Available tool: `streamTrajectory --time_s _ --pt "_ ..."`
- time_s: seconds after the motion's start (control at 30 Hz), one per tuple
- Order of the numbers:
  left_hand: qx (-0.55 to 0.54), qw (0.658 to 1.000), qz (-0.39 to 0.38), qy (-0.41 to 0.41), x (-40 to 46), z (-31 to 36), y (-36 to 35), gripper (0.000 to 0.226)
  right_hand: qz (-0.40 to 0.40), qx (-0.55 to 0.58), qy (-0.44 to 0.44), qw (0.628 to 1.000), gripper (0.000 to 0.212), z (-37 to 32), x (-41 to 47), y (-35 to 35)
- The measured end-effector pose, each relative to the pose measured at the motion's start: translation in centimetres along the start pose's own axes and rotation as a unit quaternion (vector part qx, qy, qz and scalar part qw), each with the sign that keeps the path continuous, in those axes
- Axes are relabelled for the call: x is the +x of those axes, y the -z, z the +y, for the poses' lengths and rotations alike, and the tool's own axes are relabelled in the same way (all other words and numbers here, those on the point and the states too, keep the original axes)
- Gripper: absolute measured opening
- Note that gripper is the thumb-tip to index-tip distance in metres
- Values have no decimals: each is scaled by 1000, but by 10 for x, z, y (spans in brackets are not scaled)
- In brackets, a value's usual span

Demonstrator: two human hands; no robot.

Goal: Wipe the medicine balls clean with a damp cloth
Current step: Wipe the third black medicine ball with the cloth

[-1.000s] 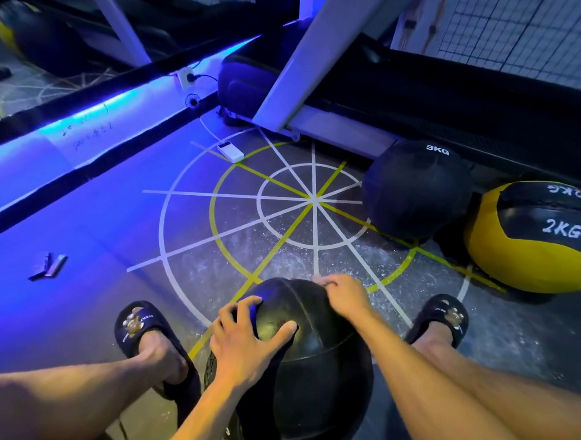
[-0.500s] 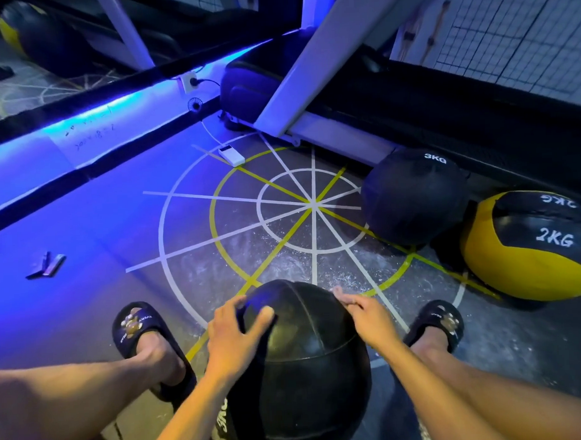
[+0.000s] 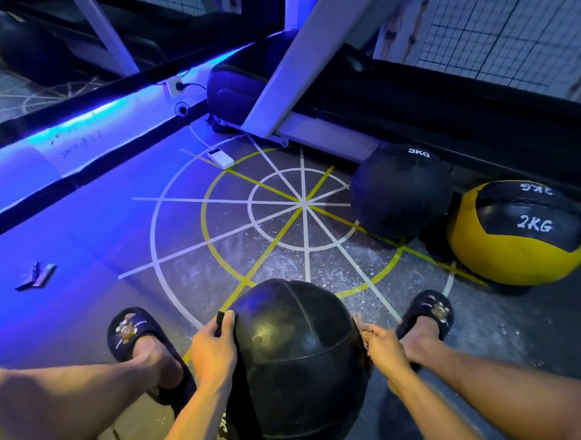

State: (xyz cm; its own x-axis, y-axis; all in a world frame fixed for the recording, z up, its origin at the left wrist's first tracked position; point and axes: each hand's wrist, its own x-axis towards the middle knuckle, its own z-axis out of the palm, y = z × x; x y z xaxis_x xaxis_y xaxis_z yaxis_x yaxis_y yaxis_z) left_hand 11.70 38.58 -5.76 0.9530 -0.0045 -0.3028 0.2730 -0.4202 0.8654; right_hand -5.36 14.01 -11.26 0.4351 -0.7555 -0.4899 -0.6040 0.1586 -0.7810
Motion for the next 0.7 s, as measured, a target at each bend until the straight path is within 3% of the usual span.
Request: streamTrajectory --time_s 0.17,0.33,0.43,0.53,0.63,0.7 --pt "13 999 6 -50 0 18 -10 26 -2 57 -46 997 28 14 3 3" --pt "63 983 -26 -171 -4 34 -26 49 21 131 3 991 19 -13 -4 0" --pt "81 969 -54 -226 -18 39 -29 24 -18 154 61 986 36 -37 -11 -12" --pt "122 961 -47 -242 -18 38 -18 28 -37 145 99 984 39 -48 -28 -29" --pt "157 960 -38 -229 -1 40 5 23 -23 135 114 984 42 -41 -36 -40" --pt "190 945 -27 -263 11 44 15 16 -7 103 121 987 39 -34 -36 -49"
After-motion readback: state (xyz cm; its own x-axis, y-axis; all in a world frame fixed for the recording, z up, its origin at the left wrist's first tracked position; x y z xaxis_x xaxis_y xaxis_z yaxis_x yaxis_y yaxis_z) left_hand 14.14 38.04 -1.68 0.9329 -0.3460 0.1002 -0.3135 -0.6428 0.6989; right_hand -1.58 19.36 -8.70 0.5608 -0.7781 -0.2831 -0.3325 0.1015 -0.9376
